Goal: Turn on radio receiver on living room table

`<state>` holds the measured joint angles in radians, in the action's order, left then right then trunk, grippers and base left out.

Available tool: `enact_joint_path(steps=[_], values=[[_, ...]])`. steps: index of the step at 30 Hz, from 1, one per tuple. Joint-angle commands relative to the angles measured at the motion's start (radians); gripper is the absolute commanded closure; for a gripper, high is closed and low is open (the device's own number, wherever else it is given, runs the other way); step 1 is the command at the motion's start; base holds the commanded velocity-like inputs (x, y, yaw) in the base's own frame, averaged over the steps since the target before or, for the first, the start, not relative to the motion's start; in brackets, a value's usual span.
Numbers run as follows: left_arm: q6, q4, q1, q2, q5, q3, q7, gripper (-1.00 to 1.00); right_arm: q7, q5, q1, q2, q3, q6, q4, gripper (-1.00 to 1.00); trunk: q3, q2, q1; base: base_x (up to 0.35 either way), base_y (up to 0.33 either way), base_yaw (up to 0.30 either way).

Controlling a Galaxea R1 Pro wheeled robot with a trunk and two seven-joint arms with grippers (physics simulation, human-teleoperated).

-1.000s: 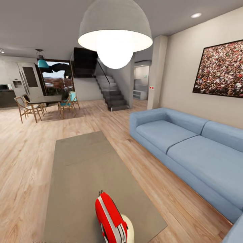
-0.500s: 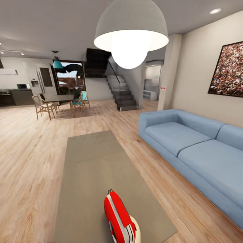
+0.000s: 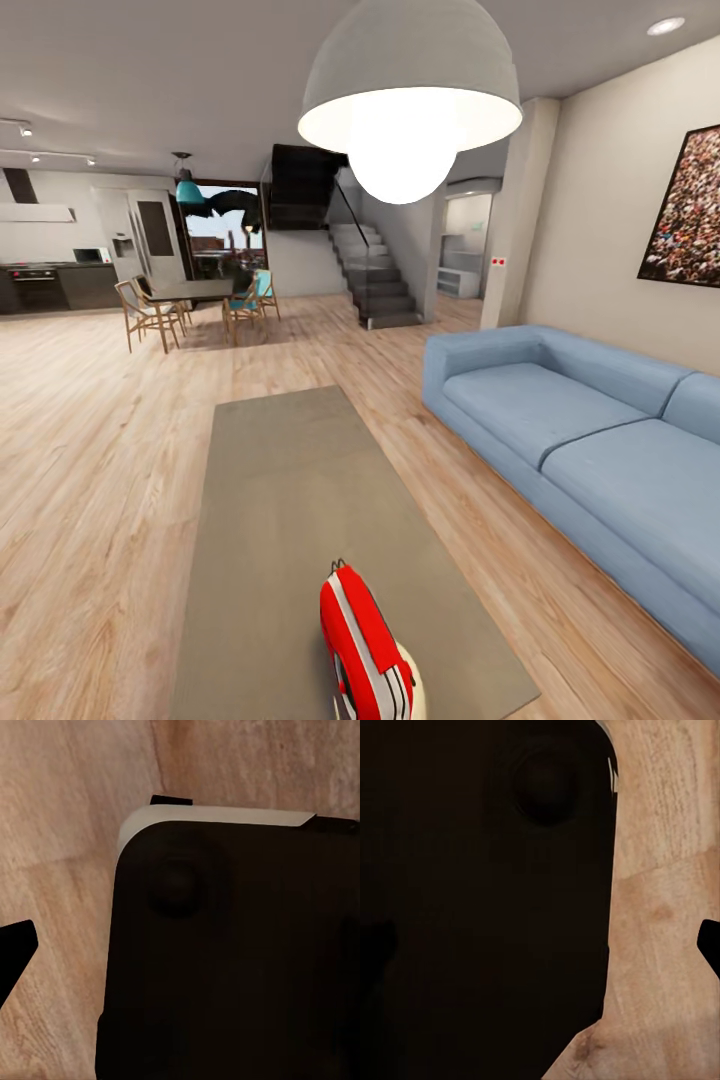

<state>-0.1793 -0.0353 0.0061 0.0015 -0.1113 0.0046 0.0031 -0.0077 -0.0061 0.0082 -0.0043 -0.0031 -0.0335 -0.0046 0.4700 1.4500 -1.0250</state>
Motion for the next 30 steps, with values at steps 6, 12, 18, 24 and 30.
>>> enact_joint_path(steps=[6,12,18,24,30], values=[[0.000,0.000,0.000,0.000,0.001,0.000,0.000,-1.00,0.000,0.001,0.001,0.001,0.002,-0.002,0.000,-1.00,0.000,0.000,0.000,0.000,0.000,0.049],[0.000,0.000,0.000,-0.001,0.001,0.000,0.000,-1.00,0.000,0.003,0.001,0.001,0.006,-0.003,0.000,-1.00,0.000,0.000,0.000,0.000,0.000,0.245],[0.000,0.000,0.000,0.000,0.001,0.000,0.000,-1.00,0.000,0.007,0.001,0.001,0.006,-0.003,0.000,-1.00,0.000,0.000,0.000,0.000,0.000,0.271],[0.000,0.000,0.000,0.000,0.001,0.000,0.000,-1.00,0.000,0.009,0.000,0.001,0.007,-0.002,0.000,-1.00,0.000,0.000,0.000,0.000,0.000,0.274],[0.000,0.000,0.000,-0.001,0.001,-0.001,0.000,-1.00,0.000,0.009,0.000,0.001,0.007,-0.003,0.000,-1.00,0.000,0.000,0.000,0.000,0.000,0.270]])
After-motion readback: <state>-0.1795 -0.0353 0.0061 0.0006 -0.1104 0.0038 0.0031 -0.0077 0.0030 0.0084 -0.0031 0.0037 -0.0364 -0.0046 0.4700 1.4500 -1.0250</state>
